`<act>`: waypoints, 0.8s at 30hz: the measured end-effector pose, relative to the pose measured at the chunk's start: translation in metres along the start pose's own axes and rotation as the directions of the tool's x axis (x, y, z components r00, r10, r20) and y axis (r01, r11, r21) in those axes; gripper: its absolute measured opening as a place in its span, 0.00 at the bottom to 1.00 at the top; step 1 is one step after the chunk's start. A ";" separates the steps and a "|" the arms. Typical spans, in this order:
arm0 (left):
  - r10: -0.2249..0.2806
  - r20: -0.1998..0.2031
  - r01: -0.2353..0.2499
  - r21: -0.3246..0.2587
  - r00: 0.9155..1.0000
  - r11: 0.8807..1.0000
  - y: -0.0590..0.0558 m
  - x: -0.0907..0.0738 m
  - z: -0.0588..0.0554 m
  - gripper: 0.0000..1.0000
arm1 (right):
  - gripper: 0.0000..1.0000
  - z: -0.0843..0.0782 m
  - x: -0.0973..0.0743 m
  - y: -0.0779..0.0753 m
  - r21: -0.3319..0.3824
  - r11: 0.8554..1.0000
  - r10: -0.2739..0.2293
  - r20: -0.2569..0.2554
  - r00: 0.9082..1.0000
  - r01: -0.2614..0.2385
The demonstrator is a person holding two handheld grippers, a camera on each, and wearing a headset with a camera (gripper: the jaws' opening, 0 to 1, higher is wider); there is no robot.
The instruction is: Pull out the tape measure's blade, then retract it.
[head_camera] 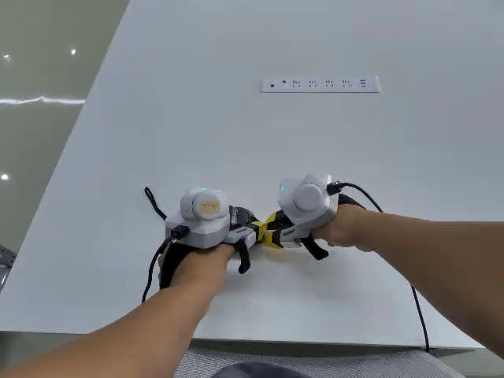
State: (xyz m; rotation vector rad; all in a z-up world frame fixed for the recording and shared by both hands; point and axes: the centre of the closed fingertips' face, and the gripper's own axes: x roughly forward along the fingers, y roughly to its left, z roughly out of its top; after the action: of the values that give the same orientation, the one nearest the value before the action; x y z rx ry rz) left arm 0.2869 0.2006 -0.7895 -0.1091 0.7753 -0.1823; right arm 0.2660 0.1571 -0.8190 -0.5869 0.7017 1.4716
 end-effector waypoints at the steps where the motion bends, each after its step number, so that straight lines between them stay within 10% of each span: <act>1: 0.000 0.000 0.000 0.000 1.000 1.000 0.000 0.000 0.000 0.63 | 0.14 0.000 0.000 0.000 0.000 1.000 0.000 0.000 1.000 0.000; 24: -0.032 0.016 0.033 -0.075 0.999 0.997 0.000 0.000 -0.003 0.65 | 0.25 -0.005 -0.015 0.003 0.112 0.992 -0.051 0.016 0.999 0.049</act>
State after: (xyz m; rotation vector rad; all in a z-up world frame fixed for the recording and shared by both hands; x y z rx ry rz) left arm 0.2848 0.2007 -0.7924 -0.1942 0.7656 -0.1833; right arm 0.2633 0.1432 -0.8114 -0.5007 0.7446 1.3799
